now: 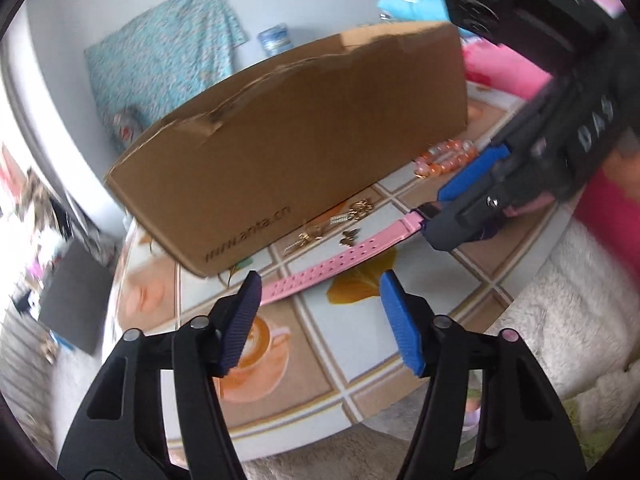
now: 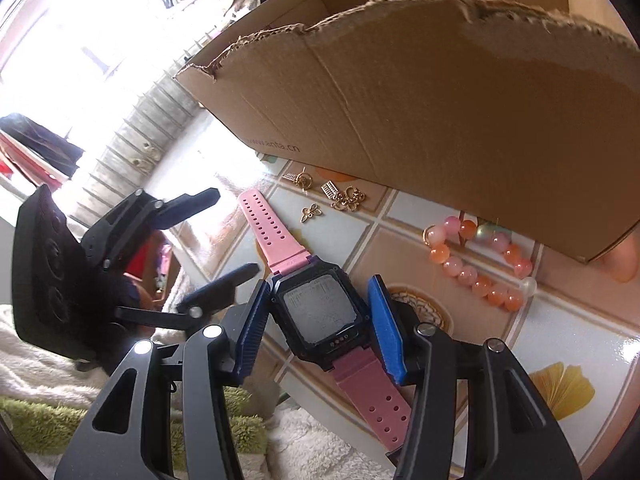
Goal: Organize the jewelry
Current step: 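Close the right tool on the black watch face of the pink smartwatch, then grasp the pink watch strap with the left tool while the right tool holds the watch face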
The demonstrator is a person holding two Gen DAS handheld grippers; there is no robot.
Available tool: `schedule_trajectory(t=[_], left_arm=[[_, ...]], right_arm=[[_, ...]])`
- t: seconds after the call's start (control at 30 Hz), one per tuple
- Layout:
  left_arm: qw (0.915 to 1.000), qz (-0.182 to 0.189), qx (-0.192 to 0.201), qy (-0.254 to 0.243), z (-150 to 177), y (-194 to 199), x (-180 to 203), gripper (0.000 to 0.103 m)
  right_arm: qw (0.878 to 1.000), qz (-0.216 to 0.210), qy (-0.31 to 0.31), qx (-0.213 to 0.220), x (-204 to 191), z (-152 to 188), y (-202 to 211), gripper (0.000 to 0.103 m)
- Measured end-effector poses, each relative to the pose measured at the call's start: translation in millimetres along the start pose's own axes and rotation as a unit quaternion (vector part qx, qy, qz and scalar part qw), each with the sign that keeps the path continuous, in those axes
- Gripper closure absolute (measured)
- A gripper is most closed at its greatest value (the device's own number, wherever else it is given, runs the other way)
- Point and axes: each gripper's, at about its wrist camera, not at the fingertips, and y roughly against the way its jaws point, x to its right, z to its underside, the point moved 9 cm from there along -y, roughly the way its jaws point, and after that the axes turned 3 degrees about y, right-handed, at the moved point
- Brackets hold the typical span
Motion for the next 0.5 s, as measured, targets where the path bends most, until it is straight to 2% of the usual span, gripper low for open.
schedule_trajectory(t=[0.13,0.27,0.33,0.4,0.5], left_arm=[[0.9993,0.013,-0.002,-0.034,2.1,-5.2,10.4,0.053],[0.9992,0.024,-0.004,-0.032,0.3,-7.3,12.6,0.062],[0.9991,0.033,-0.01,-0.024,-5.2,-11.9,11.5,0.073],[0.9986,0.05,-0.017,-0.009,-6.3,-13.0,9.6,0.08],[0.994,0.096,-0.035,0.038,-9.8,-16.1,3.9,0.084]], right_arm=[[1.0,-0.023,-0.004,-0.003,4.5,1.2,6.1,0.054],[0.999,-0.038,-0.004,-0.005,6.4,1.8,7.2,0.054],[0.999,-0.042,-0.001,-0.004,7.1,3.3,6.5,0.054],[0.999,-0.047,-0.002,-0.001,8.3,4.5,6.3,0.054],[0.999,-0.046,-0.006,0.005,8.3,4.4,-2.4,0.054]])
